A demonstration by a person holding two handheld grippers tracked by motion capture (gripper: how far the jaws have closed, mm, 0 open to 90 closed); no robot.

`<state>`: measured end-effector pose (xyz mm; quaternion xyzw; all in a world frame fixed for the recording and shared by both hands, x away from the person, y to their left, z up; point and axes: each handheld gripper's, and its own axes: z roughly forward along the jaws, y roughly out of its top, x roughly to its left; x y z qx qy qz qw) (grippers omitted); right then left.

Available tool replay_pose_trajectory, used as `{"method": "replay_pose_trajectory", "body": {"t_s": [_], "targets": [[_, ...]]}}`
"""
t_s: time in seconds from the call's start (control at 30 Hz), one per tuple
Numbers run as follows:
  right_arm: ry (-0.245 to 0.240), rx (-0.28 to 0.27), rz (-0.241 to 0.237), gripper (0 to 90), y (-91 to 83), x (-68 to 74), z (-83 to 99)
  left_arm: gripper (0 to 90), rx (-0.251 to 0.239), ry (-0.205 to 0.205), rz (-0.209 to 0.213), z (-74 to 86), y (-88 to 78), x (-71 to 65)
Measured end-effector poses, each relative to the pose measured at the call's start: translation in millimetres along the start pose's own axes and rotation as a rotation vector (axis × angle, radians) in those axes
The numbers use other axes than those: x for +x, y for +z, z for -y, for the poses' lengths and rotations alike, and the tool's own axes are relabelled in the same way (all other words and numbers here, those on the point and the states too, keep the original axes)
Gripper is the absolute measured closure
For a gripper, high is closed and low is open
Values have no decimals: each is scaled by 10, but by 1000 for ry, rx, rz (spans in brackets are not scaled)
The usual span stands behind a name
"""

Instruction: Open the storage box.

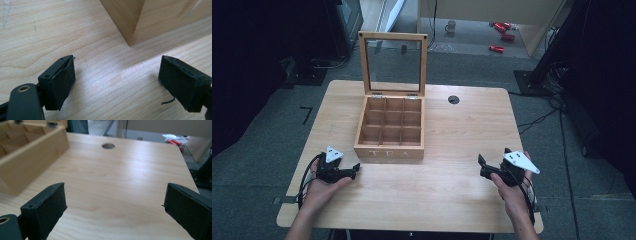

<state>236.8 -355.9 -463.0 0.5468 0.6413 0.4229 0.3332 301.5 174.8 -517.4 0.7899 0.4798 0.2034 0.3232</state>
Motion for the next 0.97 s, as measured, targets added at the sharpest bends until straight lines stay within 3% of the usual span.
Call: {"method": "replay_pose_trajectory", "body": {"t_s": [0.4,0.5,0.6,0.73,0.97], "targets": [[48,169,68,36,79,-297,545,143,0,0,0,0,0,0],[61,195,73,36,107,-309,566,143,0,-1,0,1,-1,-1],[70,255,75,37,164,-310,576,143,0,-1,-1,1,-1,-1],[34,333,71,32,226,-283,579,143,1,-3,-3,1,-2,-5],[34,333,69,30,229,-283,578,141,0,-13,-15,-4,3,-19]]}}
